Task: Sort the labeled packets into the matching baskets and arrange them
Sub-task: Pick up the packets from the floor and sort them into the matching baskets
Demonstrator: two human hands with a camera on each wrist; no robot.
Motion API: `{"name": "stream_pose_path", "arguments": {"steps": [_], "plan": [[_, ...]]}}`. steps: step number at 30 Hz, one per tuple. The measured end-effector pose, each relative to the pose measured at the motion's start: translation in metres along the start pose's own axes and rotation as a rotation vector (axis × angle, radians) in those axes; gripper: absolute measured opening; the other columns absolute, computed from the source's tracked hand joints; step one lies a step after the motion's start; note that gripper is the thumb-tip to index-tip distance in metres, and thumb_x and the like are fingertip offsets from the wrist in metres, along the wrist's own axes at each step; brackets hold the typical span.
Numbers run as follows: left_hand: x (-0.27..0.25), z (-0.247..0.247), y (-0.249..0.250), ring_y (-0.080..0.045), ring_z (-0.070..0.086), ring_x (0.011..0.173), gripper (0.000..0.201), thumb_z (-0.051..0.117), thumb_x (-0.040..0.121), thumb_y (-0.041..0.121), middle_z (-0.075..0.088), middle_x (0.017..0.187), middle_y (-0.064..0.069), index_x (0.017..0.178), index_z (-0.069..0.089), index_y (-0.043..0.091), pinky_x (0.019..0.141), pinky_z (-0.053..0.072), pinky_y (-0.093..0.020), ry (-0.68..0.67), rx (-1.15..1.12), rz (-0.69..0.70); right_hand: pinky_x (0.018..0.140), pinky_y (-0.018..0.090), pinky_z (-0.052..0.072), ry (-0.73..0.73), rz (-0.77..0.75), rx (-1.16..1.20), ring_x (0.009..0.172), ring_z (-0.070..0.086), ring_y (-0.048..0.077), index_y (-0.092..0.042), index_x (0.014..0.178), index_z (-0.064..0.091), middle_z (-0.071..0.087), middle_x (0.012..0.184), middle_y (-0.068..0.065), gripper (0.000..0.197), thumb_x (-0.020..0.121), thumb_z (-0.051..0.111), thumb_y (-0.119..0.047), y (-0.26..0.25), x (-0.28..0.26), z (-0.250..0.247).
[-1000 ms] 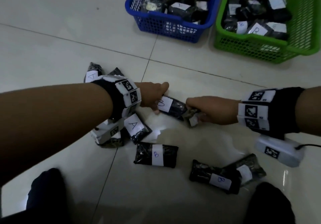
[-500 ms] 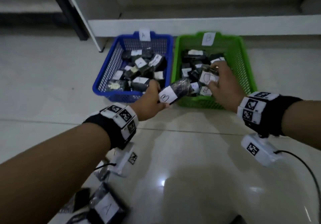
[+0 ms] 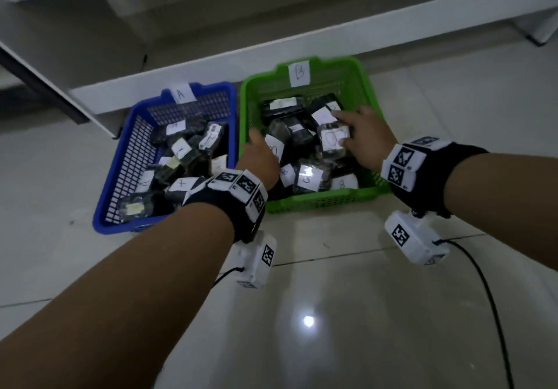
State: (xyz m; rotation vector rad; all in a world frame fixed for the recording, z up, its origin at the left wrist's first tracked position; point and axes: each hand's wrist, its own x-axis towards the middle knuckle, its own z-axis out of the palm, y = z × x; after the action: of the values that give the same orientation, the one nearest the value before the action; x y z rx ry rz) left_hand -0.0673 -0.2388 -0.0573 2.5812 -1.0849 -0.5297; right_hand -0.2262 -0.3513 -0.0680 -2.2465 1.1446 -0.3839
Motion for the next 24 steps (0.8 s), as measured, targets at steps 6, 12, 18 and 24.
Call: {"name": "stream_pose_path", "arguments": {"steps": [6, 12, 18, 24], "plan": [[-0.002, 0.01, -0.008, -0.034, 0.052, 0.112, 0.042, 0.051, 0.094, 0.019, 0.041, 0.132, -0.015, 0.129, 0.033, 0.006, 0.072, 0.039, -0.037, 0.092, 0.173, 0.1, 0.087, 0.027, 0.038, 0.003, -0.04, -0.072, 0.109, 0.049, 0.028, -0.01, 0.118, 0.055, 0.043, 0.126, 0.014, 0.036, 0.084, 0.061, -0.002, 0.014, 0.004, 0.027], [-0.013, 0.006, -0.011, -0.032, 0.042, 0.118, 0.041, 0.057, 0.092, 0.028, 0.042, 0.127, -0.014, 0.124, 0.043, 0.005, 0.081, 0.045, -0.04, 0.19, 0.36, 0.192, 0.093, 0.038, 0.039, 0.014, -0.127, -0.234, 0.111, 0.047, 0.036, -0.001, 0.116, 0.057, 0.047, 0.126, 0.018, 0.037, 0.08, 0.06, 0.006, 0.01, 0.011, 0.04], [-0.014, -0.011, -0.022, -0.028, 0.04, 0.123, 0.039, 0.046, 0.095, 0.037, 0.056, 0.126, -0.006, 0.126, 0.056, 0.018, 0.096, 0.036, -0.041, 0.049, 0.511, 0.327, 0.085, 0.033, 0.043, -0.064, -0.106, -0.231, 0.103, 0.053, 0.033, -0.003, 0.098, 0.061, 0.048, 0.12, 0.019, 0.016, 0.082, 0.06, 0.001, 0.0, 0.011, 0.028], [-0.07, -0.032, -0.054, -0.028, 0.03, 0.131, 0.051, 0.052, 0.091, 0.037, 0.044, 0.14, -0.003, 0.139, 0.04, 0.027, 0.103, 0.029, -0.043, -0.009, 0.309, 0.411, 0.095, 0.039, 0.039, 0.0, -0.074, -0.359, 0.116, 0.044, 0.036, -0.01, 0.105, 0.063, 0.046, 0.125, 0.018, 0.024, 0.085, 0.059, -0.021, -0.028, -0.019, 0.016]]}}
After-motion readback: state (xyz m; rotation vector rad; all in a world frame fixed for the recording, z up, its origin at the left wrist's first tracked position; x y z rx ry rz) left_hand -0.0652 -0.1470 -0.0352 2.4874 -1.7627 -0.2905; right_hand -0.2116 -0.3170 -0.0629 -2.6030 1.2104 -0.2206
